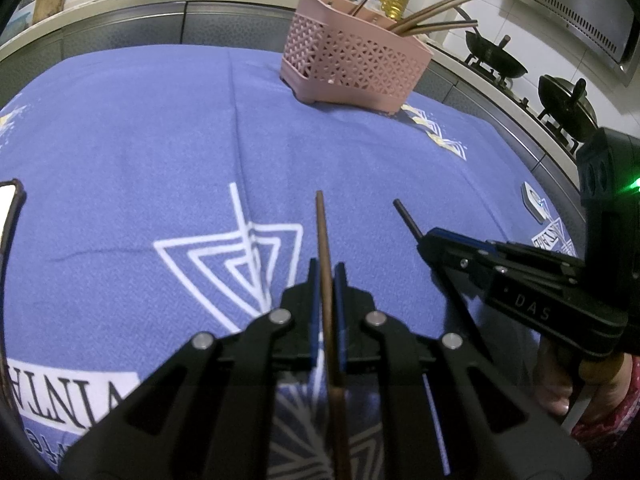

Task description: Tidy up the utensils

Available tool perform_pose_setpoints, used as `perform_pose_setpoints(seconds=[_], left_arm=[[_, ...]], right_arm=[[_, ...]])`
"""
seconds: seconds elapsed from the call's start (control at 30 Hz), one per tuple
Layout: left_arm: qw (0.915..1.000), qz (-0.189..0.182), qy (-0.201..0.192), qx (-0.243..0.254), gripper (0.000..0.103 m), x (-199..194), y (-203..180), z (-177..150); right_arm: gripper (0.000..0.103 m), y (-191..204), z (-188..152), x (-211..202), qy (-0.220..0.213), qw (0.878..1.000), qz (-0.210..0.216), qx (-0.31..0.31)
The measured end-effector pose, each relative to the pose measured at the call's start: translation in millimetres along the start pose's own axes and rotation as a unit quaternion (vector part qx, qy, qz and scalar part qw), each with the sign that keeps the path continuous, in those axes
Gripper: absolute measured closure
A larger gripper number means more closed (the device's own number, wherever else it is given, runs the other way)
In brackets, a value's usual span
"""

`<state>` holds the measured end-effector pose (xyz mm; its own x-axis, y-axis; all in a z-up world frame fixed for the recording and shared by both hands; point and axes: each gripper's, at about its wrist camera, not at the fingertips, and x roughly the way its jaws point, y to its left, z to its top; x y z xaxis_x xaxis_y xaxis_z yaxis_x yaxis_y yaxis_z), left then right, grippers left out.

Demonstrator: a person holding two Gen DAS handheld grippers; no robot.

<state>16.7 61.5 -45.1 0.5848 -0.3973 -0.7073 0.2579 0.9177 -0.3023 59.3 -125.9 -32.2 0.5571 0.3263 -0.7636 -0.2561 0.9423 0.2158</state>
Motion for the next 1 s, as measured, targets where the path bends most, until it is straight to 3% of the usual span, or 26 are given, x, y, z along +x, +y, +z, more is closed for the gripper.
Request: perform_pose_setpoints(seconds=[0.7, 1.0], left_arm=[[0.9999, -0.007, 0.007, -0.011, 0.096, -1.2, 2.3, 3.6], [0.9994, -0.015, -0.018, -0.026, 0.097, -18.2, 7.9, 9.6]], right_arm=[[0.098, 2.5, 7.9, -13.7, -0.020, 1.000, 0.013, 0.006], [0.098, 3.4, 23.9, -44.4, -0.082, 0.996, 0.042, 0.009]])
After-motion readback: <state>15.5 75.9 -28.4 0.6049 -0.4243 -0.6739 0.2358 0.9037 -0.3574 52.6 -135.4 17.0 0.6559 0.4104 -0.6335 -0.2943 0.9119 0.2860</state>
